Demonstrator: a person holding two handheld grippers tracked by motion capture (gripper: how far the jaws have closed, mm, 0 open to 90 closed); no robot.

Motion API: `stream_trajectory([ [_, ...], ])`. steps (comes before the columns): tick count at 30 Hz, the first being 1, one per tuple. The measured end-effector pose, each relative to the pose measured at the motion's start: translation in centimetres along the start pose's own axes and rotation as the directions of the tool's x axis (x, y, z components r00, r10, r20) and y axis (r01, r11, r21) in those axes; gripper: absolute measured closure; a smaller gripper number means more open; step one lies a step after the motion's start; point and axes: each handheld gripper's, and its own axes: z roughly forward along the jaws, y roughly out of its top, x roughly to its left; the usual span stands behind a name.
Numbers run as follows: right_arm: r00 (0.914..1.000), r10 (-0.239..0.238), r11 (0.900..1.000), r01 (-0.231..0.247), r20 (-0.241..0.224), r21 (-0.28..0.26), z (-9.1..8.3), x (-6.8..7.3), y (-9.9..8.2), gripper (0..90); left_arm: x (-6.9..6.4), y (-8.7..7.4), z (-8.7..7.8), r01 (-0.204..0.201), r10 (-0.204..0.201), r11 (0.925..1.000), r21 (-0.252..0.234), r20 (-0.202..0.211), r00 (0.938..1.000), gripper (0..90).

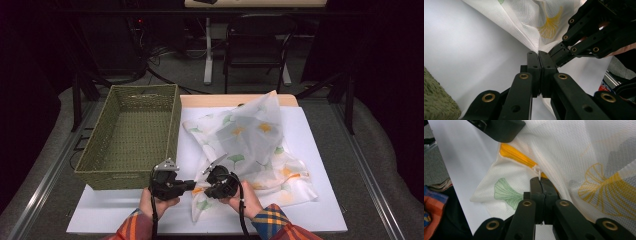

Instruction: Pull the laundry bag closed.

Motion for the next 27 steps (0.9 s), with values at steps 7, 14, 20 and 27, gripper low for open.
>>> stream_trajectory([
  [7,0.9998,0.010,0.9999,-0.010,0.015,0.007,-0.1,-0.3,-0.2,90.0,0.2,-0.3,-0.3,0.020,-0.020,0.9996,-0.018,-0.007,0.9998,89.3],
  [14,0.9993,0.026,0.9996,-0.026,0.029,0.013,-0.1,-0.7,-0.5,90.0,0.3,-0.3,-0.3,0.011,-0.011,0.9998,-0.014,-0.013,0.9999,89.3],
  [20,0.9983,0.044,0.9987,-0.045,0.039,0.022,-0.1,-1.1,-0.8,90.0,0.4,-0.3,-0.4,0.007,-0.008,0.9998,-0.019,-0.019,0.9998,89.3],
  [27,0.9983,0.035,0.9991,-0.036,0.047,0.022,-0.2,-1.2,-0.8,90.0,0.5,-0.2,-0.5,0.004,-0.004,0.9998,-0.018,-0.021,0.9998,89.3],
])
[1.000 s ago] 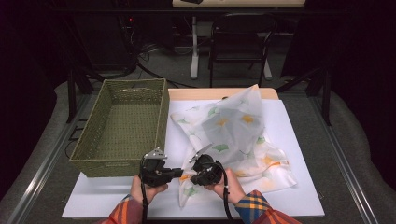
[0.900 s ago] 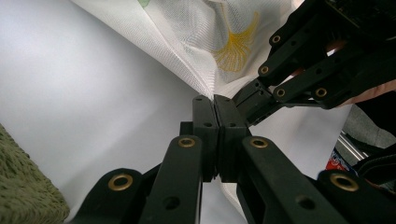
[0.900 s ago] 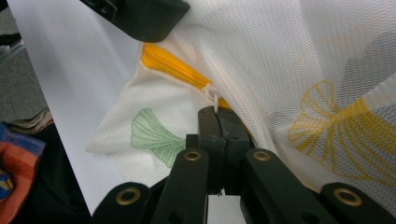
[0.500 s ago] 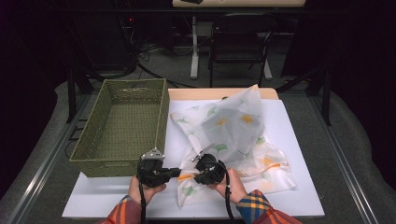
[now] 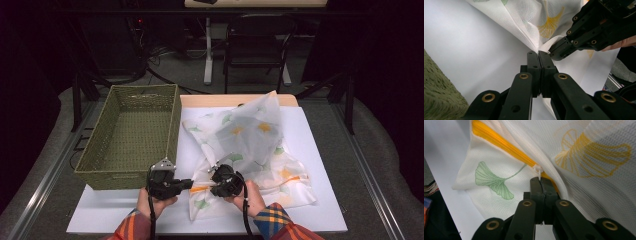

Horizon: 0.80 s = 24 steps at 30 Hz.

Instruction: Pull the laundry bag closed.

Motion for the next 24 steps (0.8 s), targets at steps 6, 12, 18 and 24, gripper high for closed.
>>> stream_trajectory([
  [6,1.0000,0.004,1.0000,-0.004,0.009,-0.004,-0.5,0.0,-0.2,90.0,0.0,0.1,-0.2,-0.006,0.006,1.0000,-0.007,-0.005,1.0000,89.2],
  [12,0.9996,0.016,0.9999,-0.016,0.024,0.004,-0.9,-0.4,-0.7,90.0,0.0,0.1,-0.2,-0.005,0.005,0.9999,-0.010,-0.008,1.0000,89.3],
  [18,0.9989,0.033,0.9995,-0.033,0.033,0.003,-1.2,-0.9,-1.1,90.0,0.0,0.2,-0.2,-0.008,0.008,0.9998,-0.016,-0.016,0.9998,89.3],
  [24,0.9982,0.042,0.9990,-0.043,0.043,0.013,-1.4,-1.5,-1.6,90.0,0.0,0.3,-0.2,-0.014,0.014,0.9999,-0.010,-0.016,0.9998,89.3],
])
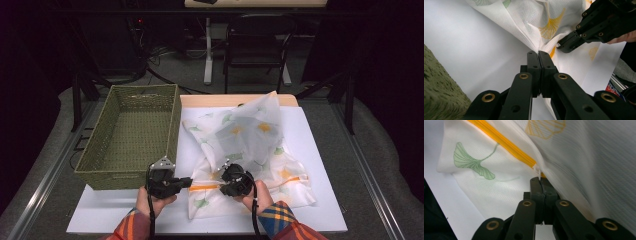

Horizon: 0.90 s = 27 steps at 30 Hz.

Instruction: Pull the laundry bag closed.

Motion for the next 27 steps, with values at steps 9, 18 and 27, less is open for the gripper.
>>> stream_trajectory([
  [9,0.9997,0.023,0.9997,-0.023,0.010,0.001,-0.6,-0.6,-0.5,90.0,0.1,0.0,0.0,0.000,0.000,1.0000,-0.003,-0.007,1.0000,89.3],
  [18,0.9991,0.038,0.9993,-0.038,0.021,0.003,-0.9,-1.3,-1.0,90.0,0.1,0.1,-0.1,-0.003,0.003,1.0000,-0.002,-0.016,0.9999,89.3],
  [27,0.9980,0.052,0.9985,-0.053,0.036,0.012,-1.1,-1.6,-1.5,90.0,0.2,0.2,-0.3,-0.007,0.007,1.0000,-0.002,-0.020,0.9998,89.3],
])
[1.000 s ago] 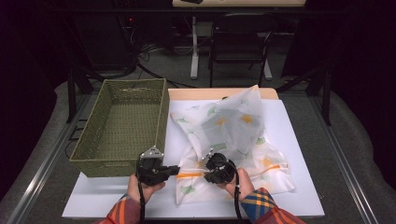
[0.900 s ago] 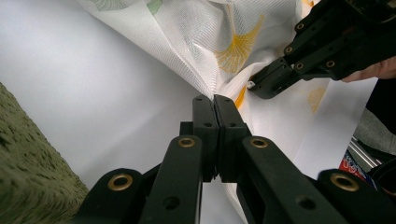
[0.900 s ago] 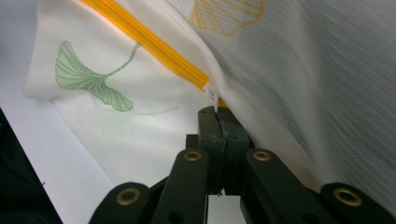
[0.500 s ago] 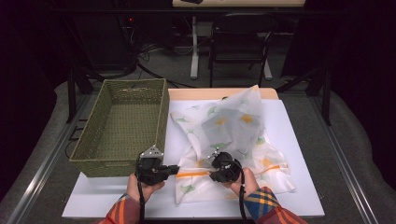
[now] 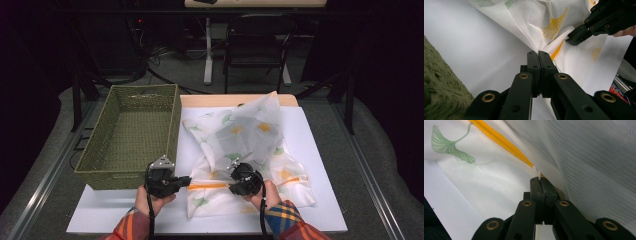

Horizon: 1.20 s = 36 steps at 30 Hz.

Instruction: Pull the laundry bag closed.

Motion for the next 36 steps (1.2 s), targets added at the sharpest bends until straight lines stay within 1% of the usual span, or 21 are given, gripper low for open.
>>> stream_trajectory([
  [2,1.0000,0.000,1.0000,0.000,0.005,-0.001,-0.2,0.0,-0.2,90.0,0.1,0.0,0.0,-0.004,0.004,1.0000,0.005,0.002,1.0000,89.3],
  [3,1.0000,0.001,1.0000,-0.001,-0.002,-0.004,-0.3,0.1,-0.3,90.0,0.1,0.0,0.0,-0.003,0.003,1.0000,0.008,-0.001,1.0000,89.3],
  [4,1.0000,0.001,1.0000,-0.001,0.008,-0.002,-0.5,0.1,-0.4,90.0,0.1,0.0,0.0,-0.002,0.002,1.0000,0.008,0.000,1.0000,89.3],
  [8,0.9998,0.017,0.9999,-0.017,0.014,-0.002,-0.7,-0.4,-0.9,90.0,0.0,0.1,-0.1,-0.005,0.005,1.0000,0.003,-0.002,1.0000,89.3],
  [11,0.9996,0.017,0.9998,-0.017,0.022,-0.004,-0.9,-0.6,-1.1,90.0,0.1,0.1,-0.1,-0.002,0.002,1.0000,0.004,-0.002,1.0000,89.3],
  [12,0.9993,0.029,0.9996,-0.029,0.024,-0.007,-0.9,-0.6,-1.2,90.0,0.1,0.1,-0.1,-0.003,0.003,1.0000,0.004,-0.001,1.0000,89.3],
  [15,0.9993,0.023,0.9997,-0.023,0.031,-0.001,-1.0,-0.8,-1.4,90.0,0.1,0.1,0.0,-0.001,0.001,1.0000,0.000,-0.005,1.0000,89.3],
  [18,0.9987,0.034,0.9994,-0.034,0.038,0.002,-1.0,-1.0,-1.6,90.0,0.1,0.1,-0.1,0.002,-0.002,1.0000,-0.001,-0.007,1.0000,89.3],
  [19,0.9981,0.051,0.9987,-0.051,0.033,0.000,-1.0,-1.0,-1.7,90.0,0.1,0.1,-0.1,0.000,0.000,1.0000,-0.001,-0.007,1.0000,89.3],
  [21,0.9981,0.046,0.9989,-0.046,0.041,0.001,-1.1,-1.1,-1.8,90.0,0.2,0.1,0.0,0.001,-0.001,1.0000,0.001,-0.008,1.0000,89.3],
  [22,0.9981,0.052,0.9987,-0.052,0.034,-0.002,-1.1,-1.1,-1.9,90.0,0.2,0.1,0.0,-0.001,0.001,1.0000,0.002,-0.009,1.0000,89.3],
  [23,0.9980,0.044,0.9990,-0.044,0.044,0.001,-1.2,-1.2,-2.0,90.0,0.2,0.1,0.0,-0.001,0.001,1.0000,0.001,-0.009,1.0000,89.3],
  [25,0.9972,0.058,0.9983,-0.058,0.046,0.001,-1.2,-1.3,-2.3,90.0,0.2,0.1,0.0,-0.002,0.002,1.0000,-0.001,-0.007,1.0000,89.3],
  [28,0.9962,0.064,0.9979,-0.065,0.059,0.008,-1.3,-1.7,-2.7,90.0,0.3,0.1,0.0,-0.003,0.003,1.0000,0.004,-0.005,1.0000,89.3],
  [29,0.9955,0.077,0.9969,-0.078,0.055,0.009,-1.3,-1.7,-2.8,90.0,0.3,0.1,0.0,-0.001,0.001,1.0000,0.003,-0.004,1.0000,89.3],
  [30,0.9961,0.066,0.9977,-0.067,0.059,0.009,-1.4,-1.8,-2.8,90.0,0.3,0.1,0.0,-0.003,0.003,1.0000,0.005,-0.007,1.0000,89.3],
  [32,0.9953,0.078,0.9969,-0.078,0.058,0.005,-1.4,-1.8,-2.9,90.0,0.2,0.1,0.0,0.002,-0.002,1.0000,0.000,-0.005,1.0000,89.3],
  [33,0.9953,0.073,0.9973,-0.073,0.064,0.005,-1.5,-2.0,-3.0,90.0,0.3,0.1,-0.1,-0.002,0.002,1.0000,0.001,-0.007,1.0000,89.3],
  [34,0.9942,0.083,0.9965,-0.084,0.069,0.006,-1.5,-2.0,-3.0,90.0,0.3,0.1,-0.1,0.002,-0.002,1.0000,0.001,-0.006,1.0000,89.3],
  [35,0.9948,0.075,0.9971,-0.076,0.068,0.004,-1.5,-2.1,-3.0,90.0,0.2,0.1,0.0,0.001,-0.001,1.0000,0.000,-0.007,1.0000,89.3],
  [36,0.9935,0.090,0.9959,-0.091,0.070,0.006,-1.6,-2.1,-3.1,90.0,0.3,0.1,0.0,0.001,-0.001,1.0000,0.001,-0.007,1.0000,89.3],
])
